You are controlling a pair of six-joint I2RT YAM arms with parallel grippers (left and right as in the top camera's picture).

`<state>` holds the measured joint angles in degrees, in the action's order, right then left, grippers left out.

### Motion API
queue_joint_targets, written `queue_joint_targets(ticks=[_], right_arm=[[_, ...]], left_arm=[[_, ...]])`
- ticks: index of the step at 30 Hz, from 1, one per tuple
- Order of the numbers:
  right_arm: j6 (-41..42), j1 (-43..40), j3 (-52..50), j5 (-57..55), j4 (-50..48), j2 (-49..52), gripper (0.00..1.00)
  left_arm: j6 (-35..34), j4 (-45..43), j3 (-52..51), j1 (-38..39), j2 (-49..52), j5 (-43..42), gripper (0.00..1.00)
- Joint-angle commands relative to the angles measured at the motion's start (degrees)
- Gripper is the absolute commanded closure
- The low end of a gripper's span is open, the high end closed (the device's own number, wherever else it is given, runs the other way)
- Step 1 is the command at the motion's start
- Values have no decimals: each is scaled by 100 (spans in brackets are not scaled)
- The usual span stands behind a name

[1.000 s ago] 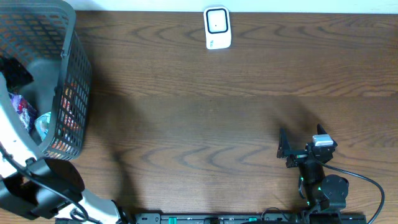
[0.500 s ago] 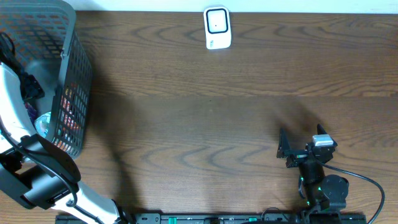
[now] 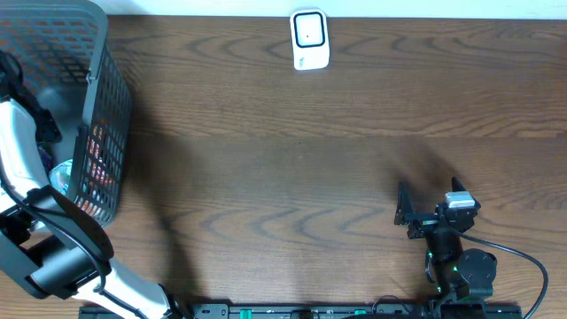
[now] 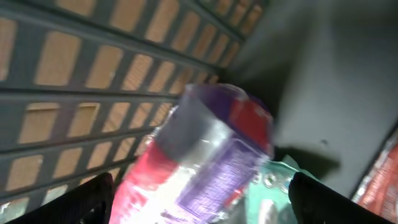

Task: Scan the item barcode
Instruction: 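Grasp the purple-red pad package in the basket with the left gripper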

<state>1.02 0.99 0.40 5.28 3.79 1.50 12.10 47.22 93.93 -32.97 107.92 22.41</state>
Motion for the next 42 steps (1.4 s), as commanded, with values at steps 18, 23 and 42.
queue_joint_targets(ticks=[18,23,42], right_arm=[[63,-20,-7,-26,20,-9,1],[63,-20,-7,-24,20,-9,1],[63,-20,-7,-26,20,-9,1]], left_arm=[[94,-4,-83,-249,514,-396,28],[90,-24,-79,-247,413,-396,85],[-2190,-1012,-28,664,-2747,-1617,93]])
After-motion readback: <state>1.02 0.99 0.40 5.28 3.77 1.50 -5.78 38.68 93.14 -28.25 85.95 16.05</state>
